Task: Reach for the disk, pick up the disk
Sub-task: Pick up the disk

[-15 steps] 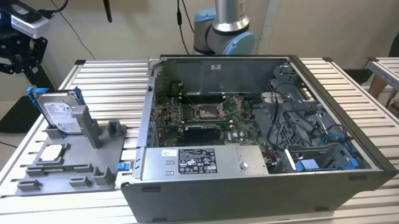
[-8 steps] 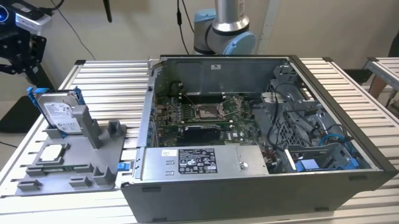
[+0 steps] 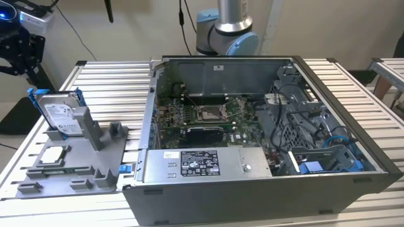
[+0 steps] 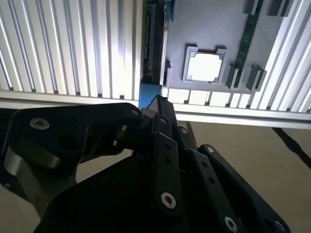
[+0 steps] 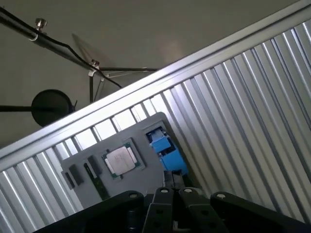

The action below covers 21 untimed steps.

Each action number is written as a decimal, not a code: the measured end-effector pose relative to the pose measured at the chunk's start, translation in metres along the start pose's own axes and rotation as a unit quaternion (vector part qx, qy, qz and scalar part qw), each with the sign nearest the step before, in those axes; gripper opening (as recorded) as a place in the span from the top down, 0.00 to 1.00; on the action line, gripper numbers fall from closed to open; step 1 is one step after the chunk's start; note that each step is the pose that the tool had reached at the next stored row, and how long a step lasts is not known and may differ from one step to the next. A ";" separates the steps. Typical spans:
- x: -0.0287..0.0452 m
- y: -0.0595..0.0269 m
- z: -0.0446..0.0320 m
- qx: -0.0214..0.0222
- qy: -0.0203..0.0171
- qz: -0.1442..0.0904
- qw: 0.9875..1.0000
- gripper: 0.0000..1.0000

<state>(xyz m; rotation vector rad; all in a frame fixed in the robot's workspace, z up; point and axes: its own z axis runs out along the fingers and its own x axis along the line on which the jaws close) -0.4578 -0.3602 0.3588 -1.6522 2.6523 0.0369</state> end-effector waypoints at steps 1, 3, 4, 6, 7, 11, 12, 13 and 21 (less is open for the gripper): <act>0.0000 0.0000 0.0000 0.000 0.000 -0.010 1.000 1.00; 0.0000 0.0000 0.0000 0.000 0.000 -0.028 1.000 1.00; 0.0000 0.0000 0.0000 0.000 0.000 -0.036 0.999 1.00; 0.0000 0.0000 0.0000 0.001 0.000 -0.056 0.998 1.00; 0.0000 0.0000 0.0000 0.000 0.000 -0.065 0.998 1.00; 0.0000 0.0001 0.0002 0.000 0.000 -0.101 0.995 1.00; 0.0000 0.0001 0.0003 0.000 0.000 -0.110 0.994 1.00; 0.0000 0.0000 0.0003 -0.001 0.000 -0.119 0.993 1.00; 0.0000 -0.0001 0.0005 -0.001 0.000 -0.182 0.983 1.00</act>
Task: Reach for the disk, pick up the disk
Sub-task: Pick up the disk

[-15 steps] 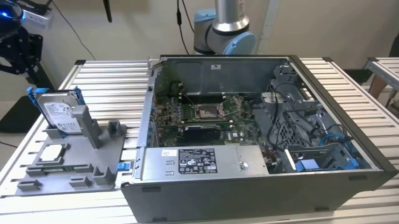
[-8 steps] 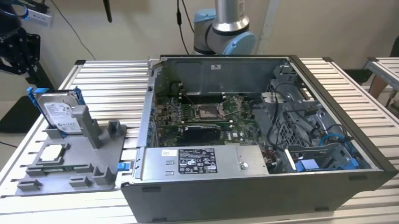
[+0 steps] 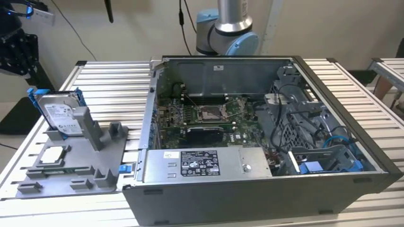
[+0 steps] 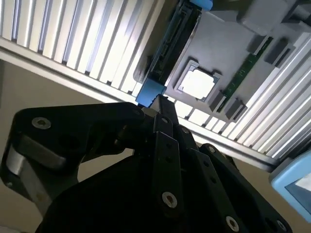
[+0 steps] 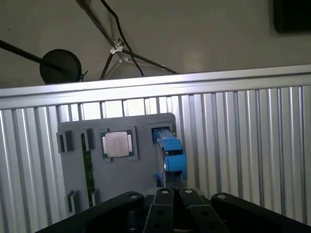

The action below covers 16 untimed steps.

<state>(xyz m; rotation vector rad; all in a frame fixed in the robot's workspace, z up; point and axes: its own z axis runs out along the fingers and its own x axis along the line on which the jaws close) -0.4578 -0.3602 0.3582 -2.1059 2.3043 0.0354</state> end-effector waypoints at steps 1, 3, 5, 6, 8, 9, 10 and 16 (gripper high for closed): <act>0.0000 0.0000 0.0000 0.000 0.000 0.000 1.000 1.00; 0.0000 0.0000 0.0000 0.000 0.000 0.000 1.000 0.00; 0.0000 0.0000 0.0000 0.000 0.000 0.000 1.000 0.00; -0.0001 0.0000 -0.0001 0.000 0.000 0.000 1.000 0.00; -0.0001 0.0000 0.0000 0.000 -0.001 -0.001 1.000 0.00; -0.0002 0.0000 0.0001 0.000 -0.001 -0.001 1.000 0.00; -0.0004 0.0000 0.0003 0.000 -0.001 -0.003 1.000 0.00; -0.0008 0.0000 0.0030 -0.001 -0.001 -0.034 0.999 0.00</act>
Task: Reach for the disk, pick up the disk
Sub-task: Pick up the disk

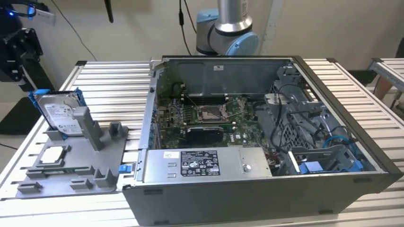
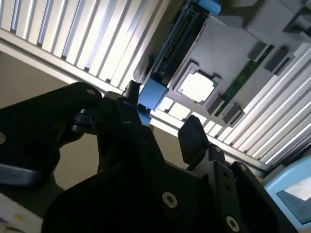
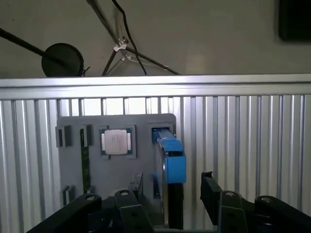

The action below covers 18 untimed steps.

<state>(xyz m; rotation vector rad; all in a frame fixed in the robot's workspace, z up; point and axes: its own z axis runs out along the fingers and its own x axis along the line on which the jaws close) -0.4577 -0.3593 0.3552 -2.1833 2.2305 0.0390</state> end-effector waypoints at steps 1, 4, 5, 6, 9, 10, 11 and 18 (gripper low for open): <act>0.0000 0.0000 0.0011 0.000 0.000 -0.005 1.000 0.00; 0.0002 -0.0005 0.0054 -0.001 0.000 -0.017 1.000 0.00; 0.0002 -0.0011 0.0072 -0.001 0.000 -0.020 1.000 0.00; 0.0002 -0.0018 0.0089 -0.001 0.000 -0.021 1.000 0.00; 0.0004 -0.0045 0.0145 -0.001 0.000 -0.022 1.000 0.00; 0.0004 -0.0050 0.0163 -0.001 0.000 -0.022 1.000 0.00; 0.0004 -0.0051 0.0182 -0.001 0.000 -0.022 1.000 0.00; 0.0009 -0.0052 0.0310 -0.001 0.000 -0.023 1.000 0.00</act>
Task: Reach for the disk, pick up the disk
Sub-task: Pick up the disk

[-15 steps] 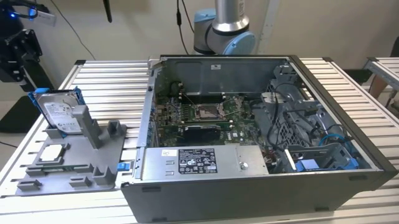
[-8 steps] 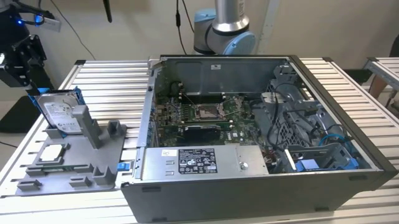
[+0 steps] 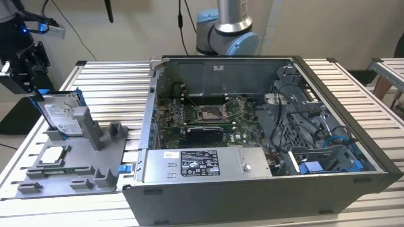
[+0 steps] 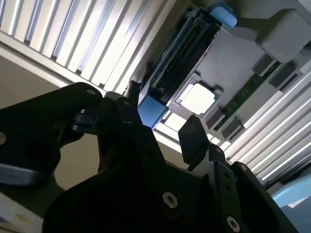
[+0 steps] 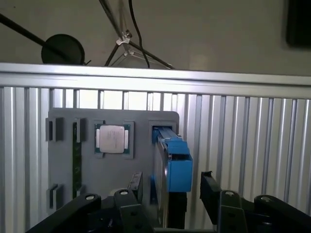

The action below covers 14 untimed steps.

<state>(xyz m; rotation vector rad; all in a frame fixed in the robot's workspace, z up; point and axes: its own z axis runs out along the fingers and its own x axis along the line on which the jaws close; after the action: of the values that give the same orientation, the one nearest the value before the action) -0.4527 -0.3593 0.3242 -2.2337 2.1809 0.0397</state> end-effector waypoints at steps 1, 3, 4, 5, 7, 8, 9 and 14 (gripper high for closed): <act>0.0001 0.0000 0.0017 0.000 0.000 0.000 1.000 0.00; 0.0002 0.0000 0.0054 0.000 0.000 -0.001 1.000 0.00; 0.0002 0.0000 0.0071 0.000 0.000 -0.001 1.000 0.00; 0.0003 -0.0001 0.0091 0.000 0.000 -0.001 1.000 0.00; 0.0004 0.0000 0.0126 0.000 0.000 -0.001 1.000 0.00; 0.0004 0.0001 0.0145 0.000 0.000 -0.002 1.000 0.00; 0.0005 0.0001 0.0163 0.000 0.000 -0.002 1.000 0.00; 0.0008 0.0001 0.0253 0.000 0.000 -0.003 1.000 0.00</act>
<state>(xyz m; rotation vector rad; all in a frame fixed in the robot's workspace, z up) -0.4529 -0.3593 0.2989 -2.2404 2.1741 0.0398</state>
